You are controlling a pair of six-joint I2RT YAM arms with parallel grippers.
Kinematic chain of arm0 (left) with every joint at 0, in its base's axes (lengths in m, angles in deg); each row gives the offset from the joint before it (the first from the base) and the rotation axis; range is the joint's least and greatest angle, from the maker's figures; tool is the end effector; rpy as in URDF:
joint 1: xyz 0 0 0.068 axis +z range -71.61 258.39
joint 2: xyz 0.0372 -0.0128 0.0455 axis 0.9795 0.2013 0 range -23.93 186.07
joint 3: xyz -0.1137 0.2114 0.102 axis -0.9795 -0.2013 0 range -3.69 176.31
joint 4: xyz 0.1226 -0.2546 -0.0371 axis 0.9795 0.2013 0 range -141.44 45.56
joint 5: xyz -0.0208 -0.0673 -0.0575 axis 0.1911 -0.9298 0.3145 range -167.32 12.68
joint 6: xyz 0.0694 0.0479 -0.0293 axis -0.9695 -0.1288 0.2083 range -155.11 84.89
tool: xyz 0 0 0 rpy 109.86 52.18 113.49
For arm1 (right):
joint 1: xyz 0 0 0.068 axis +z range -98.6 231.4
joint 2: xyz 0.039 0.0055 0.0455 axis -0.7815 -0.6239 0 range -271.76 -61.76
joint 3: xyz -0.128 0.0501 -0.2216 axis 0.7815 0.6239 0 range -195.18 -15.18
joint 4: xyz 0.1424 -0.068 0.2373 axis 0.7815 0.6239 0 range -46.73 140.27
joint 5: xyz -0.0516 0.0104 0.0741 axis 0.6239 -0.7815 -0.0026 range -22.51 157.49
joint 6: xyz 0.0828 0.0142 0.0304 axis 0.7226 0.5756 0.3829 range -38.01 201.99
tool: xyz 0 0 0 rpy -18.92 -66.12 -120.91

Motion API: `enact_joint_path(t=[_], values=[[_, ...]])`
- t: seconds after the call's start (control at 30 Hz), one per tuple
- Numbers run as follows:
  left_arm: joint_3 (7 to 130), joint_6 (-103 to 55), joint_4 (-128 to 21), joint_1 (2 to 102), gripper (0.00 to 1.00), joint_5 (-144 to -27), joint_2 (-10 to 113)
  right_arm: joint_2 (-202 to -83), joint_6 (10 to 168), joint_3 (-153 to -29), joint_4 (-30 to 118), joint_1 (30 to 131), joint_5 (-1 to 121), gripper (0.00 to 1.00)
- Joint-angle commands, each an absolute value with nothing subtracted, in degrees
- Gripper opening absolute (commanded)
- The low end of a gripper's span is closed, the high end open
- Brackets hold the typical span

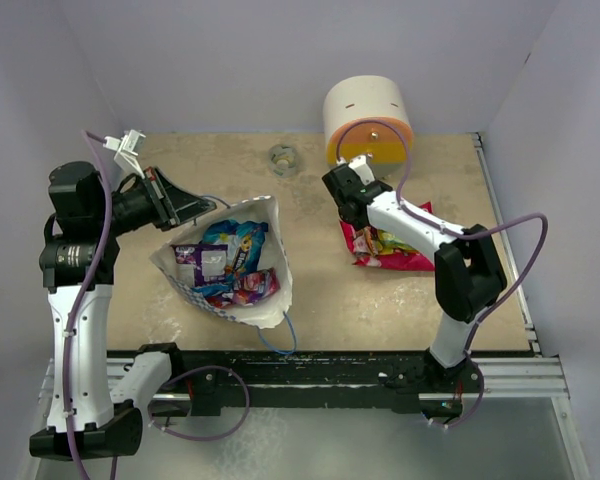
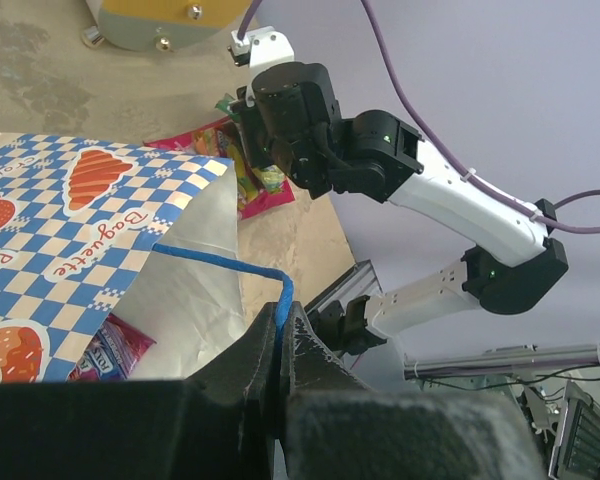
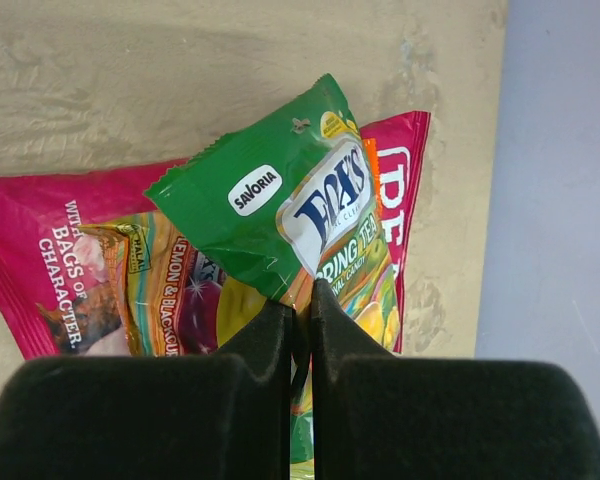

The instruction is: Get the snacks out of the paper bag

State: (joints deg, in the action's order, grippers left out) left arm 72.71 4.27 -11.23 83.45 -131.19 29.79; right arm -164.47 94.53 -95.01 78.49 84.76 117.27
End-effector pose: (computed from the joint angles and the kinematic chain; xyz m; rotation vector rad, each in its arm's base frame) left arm 0.2173 -0.0453 0.4394 -0.0610 1.9439 -1.2789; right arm 0.3789 0.1768 0.2027 -0.1116 2.2362 -0.7010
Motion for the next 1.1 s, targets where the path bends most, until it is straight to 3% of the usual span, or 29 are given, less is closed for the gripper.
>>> enact_joint_path(t=[0.0, 0.27, 0.57, 0.8, 0.93, 1.07], values=[[73.6, 3.4, -12.1, 83.1, 0.00, -133.0, 28.2, -165.0, 95.5, -95.6, 75.9, 84.6, 116.4, 0.00], [74.7, 3.1, -10.7, 83.0, 0.00, -133.5, 27.6, -166.8, 98.3, -91.6, 73.0, 83.8, 112.3, 0.08], [75.3, 2.9, -9.5, 83.0, 0.00, -133.1, 27.1, -163.2, 99.0, -91.5, 74.1, 83.8, 109.6, 0.41], [74.3, 2.8, -8.4, 83.0, 0.00, -133.0, 25.3, -153.3, 100.0, -90.7, 78.4, 83.8, 104.6, 0.57], [72.9, 2.6, -8.1, 83.0, 0.00, -132.9, 23.6, -145.7, 95.8, -85.2, 72.8, 83.9, 94.7, 0.65], [70.5, 3.9, -8.6, 83.0, 0.00, -133.2, 22.2, -138.4, 93.6, -79.1, 66.7, 84.0, 78.0, 0.67]])
